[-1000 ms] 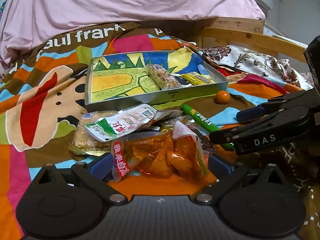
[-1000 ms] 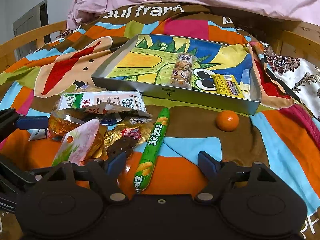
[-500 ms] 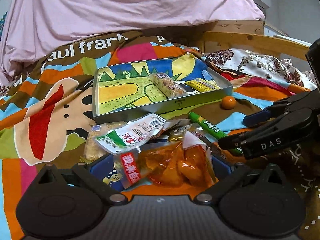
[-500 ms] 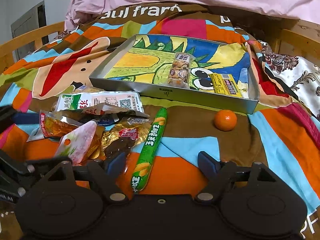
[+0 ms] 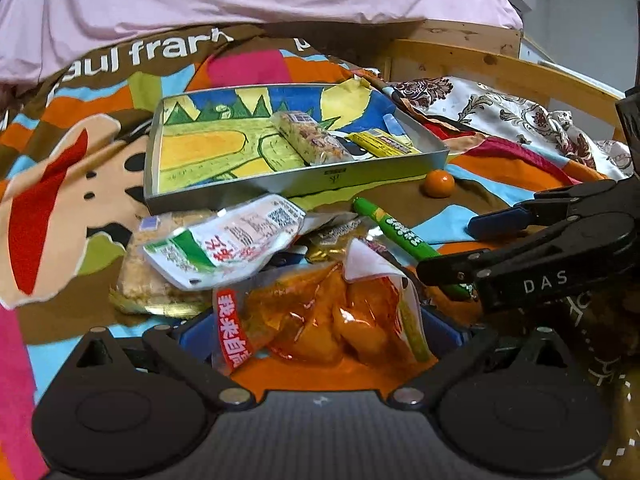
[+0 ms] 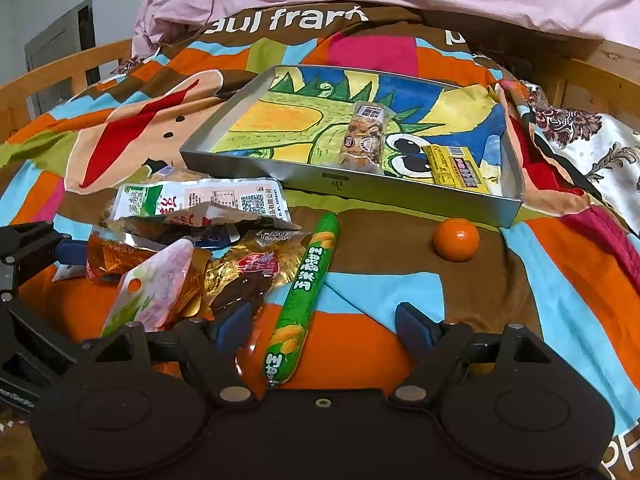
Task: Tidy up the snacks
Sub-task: 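Move the right gripper to the green sausage stick and close on it, then grasp the red-labelled chicken snack bag with the left gripper while the right lifts the sausage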
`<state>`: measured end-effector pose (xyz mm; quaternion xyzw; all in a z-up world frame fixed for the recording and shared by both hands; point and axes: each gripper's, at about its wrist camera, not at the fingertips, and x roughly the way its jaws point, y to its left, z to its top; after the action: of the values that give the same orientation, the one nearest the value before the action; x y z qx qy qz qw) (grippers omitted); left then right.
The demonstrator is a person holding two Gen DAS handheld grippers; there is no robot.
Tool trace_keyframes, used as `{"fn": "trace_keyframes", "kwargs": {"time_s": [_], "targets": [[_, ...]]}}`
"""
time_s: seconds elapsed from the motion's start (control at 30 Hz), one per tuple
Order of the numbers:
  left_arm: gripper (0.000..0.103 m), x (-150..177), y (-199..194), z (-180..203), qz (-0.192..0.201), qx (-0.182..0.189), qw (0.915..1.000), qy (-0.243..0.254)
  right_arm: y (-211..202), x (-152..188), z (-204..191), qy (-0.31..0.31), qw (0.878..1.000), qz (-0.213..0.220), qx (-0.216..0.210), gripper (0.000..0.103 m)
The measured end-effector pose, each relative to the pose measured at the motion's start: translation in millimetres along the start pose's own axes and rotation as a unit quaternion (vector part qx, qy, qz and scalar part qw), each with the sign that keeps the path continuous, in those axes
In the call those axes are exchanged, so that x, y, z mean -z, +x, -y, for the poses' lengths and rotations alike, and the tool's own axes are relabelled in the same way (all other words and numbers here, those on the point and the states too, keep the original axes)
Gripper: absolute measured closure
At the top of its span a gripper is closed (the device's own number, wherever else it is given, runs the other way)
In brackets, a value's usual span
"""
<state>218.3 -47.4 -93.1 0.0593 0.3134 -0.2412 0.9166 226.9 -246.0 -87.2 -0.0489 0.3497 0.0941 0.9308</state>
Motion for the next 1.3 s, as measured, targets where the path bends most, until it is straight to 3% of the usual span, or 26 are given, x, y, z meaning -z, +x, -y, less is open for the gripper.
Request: {"fn": "trace_keyframes", "kwargs": {"time_s": [0.07, 0.13, 0.2, 0.33, 0.47, 0.83, 0.97, 1.1, 1.17, 1.3], "targets": [[0.002, 1.6, 1.3, 1.6, -0.002, -0.007, 1.0, 0.003, -0.5, 0.0, -1.3, -0.003, 1.0, -0.001, -0.003, 0.032], [0.012, 2.9, 0.2, 4.1, 0.003, -0.02, 0.9998, 0.003, -1.7, -0.3, -2.4, -0.004, 1.0, -0.003, -0.008, 0.041], [0.015, 3.9, -1.6, 4.0, 0.006, -0.017, 0.9998, -0.005, -2.6, -0.3, -2.9, 0.001, 1.0, -0.01, -0.013, 0.053], [0.018, 4.6, -4.4, 4.4, 0.011, -0.019, 0.9997, -0.009, -2.1, -0.6, -0.3, 0.025, 0.999, -0.035, -0.027, 0.064], [0.021, 4.1, -6.4, 8.4, 0.013, -0.017, 0.9997, -0.006, -2.2, 1.3, -1.1, 0.02, 0.998, -0.046, -0.022, 0.084], [0.024, -0.8, -15.9, 19.5, -0.016, -0.018, 0.9994, -0.025, -17.9, 11.6, -10.5, -0.025, 0.998, -0.049, -0.001, 0.083], [0.018, 1.5, -12.1, 20.2, -0.02, -0.023, 0.9992, -0.027, -6.8, 9.4, -14.2, -0.043, 0.998, -0.034, 0.003, 0.073], [0.014, 2.8, -9.1, 15.5, -0.02, -0.018, 0.9989, -0.037, -2.6, 9.4, -14.2, -0.049, 0.998, -0.031, 0.005, 0.074], [0.015, 4.2, -7.9, 14.4, -0.019, -0.017, 0.9988, -0.042, -3.6, 9.9, -14.4, -0.052, 0.998, -0.032, 0.005, 0.082], [0.019, 3.7, -9.8, 21.0, -0.014, -0.026, 0.9992, -0.026, -7.3, 14.5, -27.1, -0.104, 0.994, -0.021, 0.029, 0.085]]}}
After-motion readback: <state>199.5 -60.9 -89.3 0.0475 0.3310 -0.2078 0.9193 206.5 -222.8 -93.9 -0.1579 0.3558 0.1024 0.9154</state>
